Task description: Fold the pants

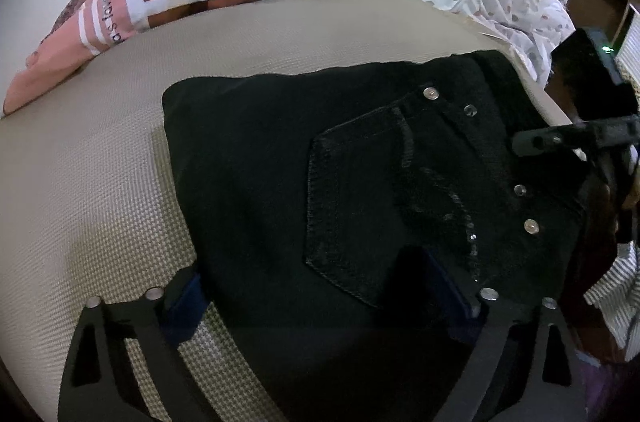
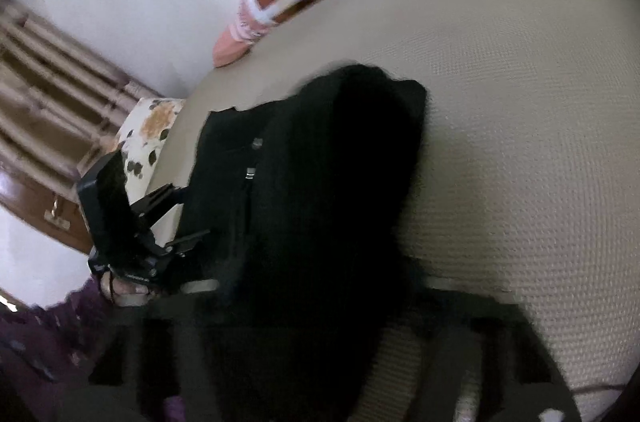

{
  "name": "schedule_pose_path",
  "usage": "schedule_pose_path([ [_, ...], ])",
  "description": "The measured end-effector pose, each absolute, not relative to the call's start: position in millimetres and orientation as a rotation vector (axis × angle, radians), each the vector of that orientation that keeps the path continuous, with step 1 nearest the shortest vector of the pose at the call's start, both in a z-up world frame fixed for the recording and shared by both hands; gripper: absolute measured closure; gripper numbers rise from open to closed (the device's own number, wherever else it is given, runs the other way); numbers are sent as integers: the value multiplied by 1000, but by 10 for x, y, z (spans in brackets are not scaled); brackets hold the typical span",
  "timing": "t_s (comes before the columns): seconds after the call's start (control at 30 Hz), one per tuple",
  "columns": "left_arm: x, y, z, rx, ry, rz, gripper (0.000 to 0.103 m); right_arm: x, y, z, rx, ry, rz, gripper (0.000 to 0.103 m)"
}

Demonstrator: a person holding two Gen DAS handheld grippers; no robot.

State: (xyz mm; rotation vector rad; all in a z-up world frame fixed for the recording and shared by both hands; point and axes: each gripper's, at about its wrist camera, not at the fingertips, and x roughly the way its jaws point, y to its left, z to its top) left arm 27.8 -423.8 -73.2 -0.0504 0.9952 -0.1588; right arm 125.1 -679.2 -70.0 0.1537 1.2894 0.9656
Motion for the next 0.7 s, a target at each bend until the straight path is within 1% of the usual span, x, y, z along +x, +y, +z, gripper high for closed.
schedule_pose_path([
  [0.07,260,-4247,-690,-39,981,-150,27,1276,-6841,-741,211,1297,961,63],
  [0.13,252,-4229,-675,-42,983,-143,31,1276,-6844,-751,227,1301,964,64],
  [0.2,253,-4204,-673,-49,988,-151,32,1305,-6881,-777,294,1319,984,64],
  [0.3,260,-4178,-675,-65,1000,-163,32,1321,-6889,-820,296,1339,993,63],
  [0.37,261,-4138,-676,-84,1014,-182,30,1342,-6874,-824,307,1358,1007,59],
  [0.4,257,-4109,-687,-107,1023,-193,29,1348,-6868,-822,320,1365,1020,53],
  [0.43,252,-4086,-703,-128,1035,-210,24,1343,-6847,-810,316,1367,1028,49],
  [0.5,246,-4045,-718,-159,1038,-245,18,1319,-6781,-780,282,1364,1046,43],
  [0.53,242,-4044,-720,-170,1038,-265,12,1316,-6754,-772,277,1360,1052,40],
  [0.57,249,-4053,-723,-174,1037,-278,9,1303,-6744,-763,272,1357,1052,39],
  [0.63,260,-4092,-721,-162,1040,-277,9,1292,-6708,-761,269,1352,1057,37],
  [0.7,267,-4063,-713,-202,1033,-284,9,1271,-6694,-758,254,1341,1052,40],
])
